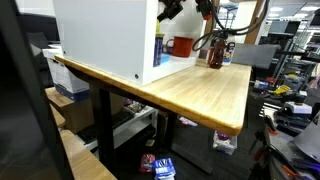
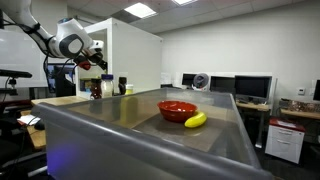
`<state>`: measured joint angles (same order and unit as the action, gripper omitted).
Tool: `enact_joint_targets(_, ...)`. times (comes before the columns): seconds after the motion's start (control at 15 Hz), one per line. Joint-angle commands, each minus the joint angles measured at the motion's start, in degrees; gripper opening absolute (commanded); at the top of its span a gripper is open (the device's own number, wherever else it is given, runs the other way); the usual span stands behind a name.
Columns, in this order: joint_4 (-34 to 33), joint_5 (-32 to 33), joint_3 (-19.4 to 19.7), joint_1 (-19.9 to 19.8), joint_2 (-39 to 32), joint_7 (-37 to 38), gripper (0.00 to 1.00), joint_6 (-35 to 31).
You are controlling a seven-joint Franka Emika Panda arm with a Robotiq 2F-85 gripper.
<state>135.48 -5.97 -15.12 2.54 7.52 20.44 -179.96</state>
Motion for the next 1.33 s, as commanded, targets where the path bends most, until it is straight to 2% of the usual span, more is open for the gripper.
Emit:
enact_joint_targets(0.0, -1.7, -0.4, 0.8, 1.0, -2.4, -2.0, 1.00, -1.8)
enact_joint_targets(0.07, -1.8, -0.2, 0.7, 0.9, -2.6, -2.0, 0.94, -2.0)
enact_joint_targets(0.13, -2.0, -0.2, 0.7, 1.0, -2.9, -2.0, 0.75, -2.0)
enact_joint_targets(0.73, -1.3, 0.5, 1.0, 0.3, -2.9, -0.8, 0.28, -2.2)
enact_joint_targets(1.27, 1.2, -2.1, 3.4, 4.0, 0.4, -3.3, 0.27, -1.6)
